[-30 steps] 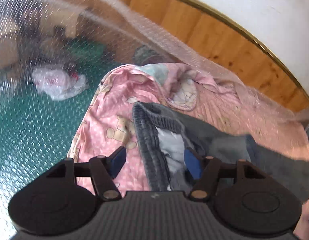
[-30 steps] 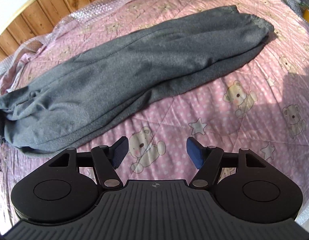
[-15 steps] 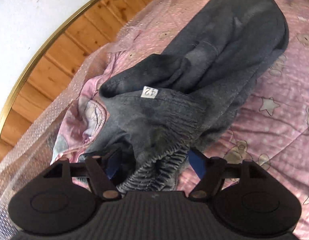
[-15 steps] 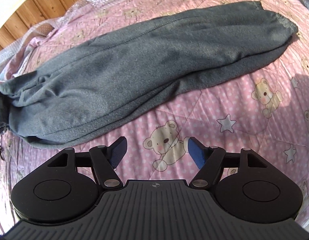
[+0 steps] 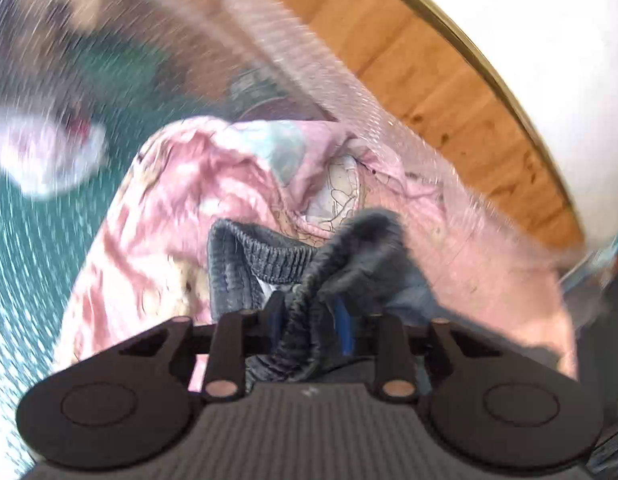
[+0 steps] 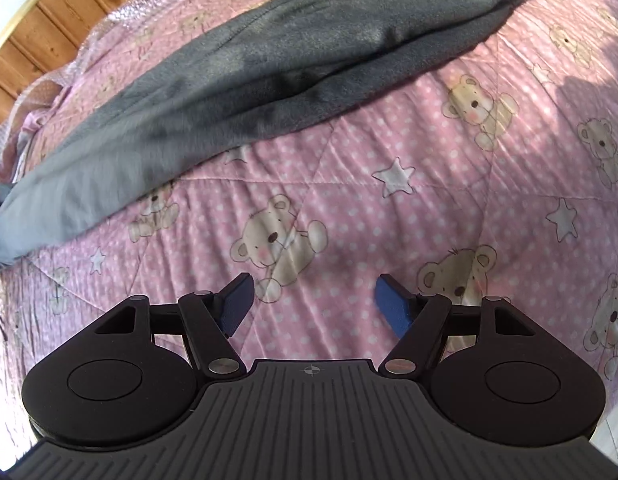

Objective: Fold clothes
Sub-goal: 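Grasp the waistband again with the left tool and lift it, then hold the waistband with the left tool while the right tool moves to the leg cuff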

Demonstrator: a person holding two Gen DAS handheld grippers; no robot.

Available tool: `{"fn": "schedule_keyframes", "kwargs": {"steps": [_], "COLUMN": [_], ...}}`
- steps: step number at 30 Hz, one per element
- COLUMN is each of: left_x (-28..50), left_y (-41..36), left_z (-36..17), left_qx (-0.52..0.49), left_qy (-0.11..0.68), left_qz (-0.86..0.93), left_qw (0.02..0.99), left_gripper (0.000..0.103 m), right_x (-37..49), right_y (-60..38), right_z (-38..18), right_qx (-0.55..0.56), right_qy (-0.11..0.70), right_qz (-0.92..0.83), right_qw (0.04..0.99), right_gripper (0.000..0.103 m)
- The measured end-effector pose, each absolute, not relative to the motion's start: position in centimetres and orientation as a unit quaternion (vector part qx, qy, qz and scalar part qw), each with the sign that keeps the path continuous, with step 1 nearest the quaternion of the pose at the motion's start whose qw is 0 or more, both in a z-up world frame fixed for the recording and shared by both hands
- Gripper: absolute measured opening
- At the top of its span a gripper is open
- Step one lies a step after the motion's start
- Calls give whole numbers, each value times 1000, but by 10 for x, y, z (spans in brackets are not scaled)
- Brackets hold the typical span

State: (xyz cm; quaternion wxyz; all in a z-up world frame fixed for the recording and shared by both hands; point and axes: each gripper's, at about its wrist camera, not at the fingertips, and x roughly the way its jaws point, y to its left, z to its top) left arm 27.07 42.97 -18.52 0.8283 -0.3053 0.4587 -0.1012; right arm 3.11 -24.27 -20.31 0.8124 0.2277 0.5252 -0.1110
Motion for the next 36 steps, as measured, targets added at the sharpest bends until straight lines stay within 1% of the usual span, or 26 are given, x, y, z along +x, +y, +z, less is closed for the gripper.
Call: {"fn": "schedule_keyframes", "kwargs": {"steps": [2, 4, 5, 6, 7, 9, 11, 12, 14, 16, 19, 21, 22, 23, 24, 25, 26, 27, 29, 30, 33, 36], "left_x": [263, 254, 248, 243, 238, 232, 230, 228, 228, 227, 237, 243, 247, 250, 252, 255, 255, 251, 241, 233, 216, 212], "left_y": [444, 444, 444, 442, 442, 438, 431, 426, 410, 393, 379, 370, 367, 363, 362, 362, 365, 376, 401, 418, 471, 495], "left_z": [-194, -193, -193, -193, -194, -196, -199, -200, -197, -191, -192, -193, -198, -202, -206, -209, -205, -191, -161, -148, -133, -154], "left_qx": [-328, -293, -287, -288, -290, -294, -281, -261, -183, -99, -50, -18, -13, -7, -14, -22, -43, -78, -150, -172, -197, -213], "left_qy": [468, 474, 473, 468, 463, 458, 457, 457, 446, 426, 432, 437, 447, 451, 464, 477, 484, 476, 454, 444, 469, 522], "left_qz": [-122, -92, -89, -93, -98, -98, -93, -85, -64, -50, -88, -114, -124, -129, -144, -160, -169, -185, -215, -222, -227, -202], "left_qw": [811, 825, 828, 830, 832, 833, 839, 846, 874, 898, 896, 892, 886, 883, 874, 864, 857, 856, 851, 851, 830, 801], "left_gripper": [39, 47, 57, 64, 67, 78, 82, 82, 82, 81, 82, 88, 88, 82, 51, 31, 30, 24, 19, 19, 18, 18], "right_x": [35, 37, 38, 39, 40, 41, 42, 43, 49, 57, 71, 78, 82, 87, 93, 99, 105, 110, 120, 126, 135, 143], "right_y": [-240, -240, -240, -241, -243, -247, -251, -252, -247, -240, -227, -220, -215, -210, -204, -199, -193, -189, -179, -174, -168, -162], "right_z": [-200, -197, -197, -199, -200, -204, -206, -205, -198, -188, -174, -165, -161, -159, -157, -156, -154, -151, -141, -135, -127, -149], "right_qx": [223, 218, 219, 221, 229, 260, 291, 303, 303, 280, 240, 217, 205, 189, 172, 153, 135, 114, 75, 58, 62, 69], "right_qy": [524, 523, 523, 523, 523, 518, 513, 507, 499, 497, 495, 490, 487, 486, 485, 485, 483, 477, 463, 454, 451, 486], "right_qz": [-104, -99, -98, -99, -101, -105, -109, -108, -99, -83, -61, -45, -37, -25, -14, -4, 6, 17, 45, 62, 119, 137], "right_qw": [816, 818, 818, 817, 815, 808, 800, 799, 806, 817, 833, 843, 848, 853, 857, 861, 865, 871, 882, 887, 883, 861], "right_gripper": [71, 71, 71, 71, 71, 71, 71, 71, 71, 71, 71, 71, 72, 72, 72, 72, 71, 71, 69, 69, 69, 69]}}
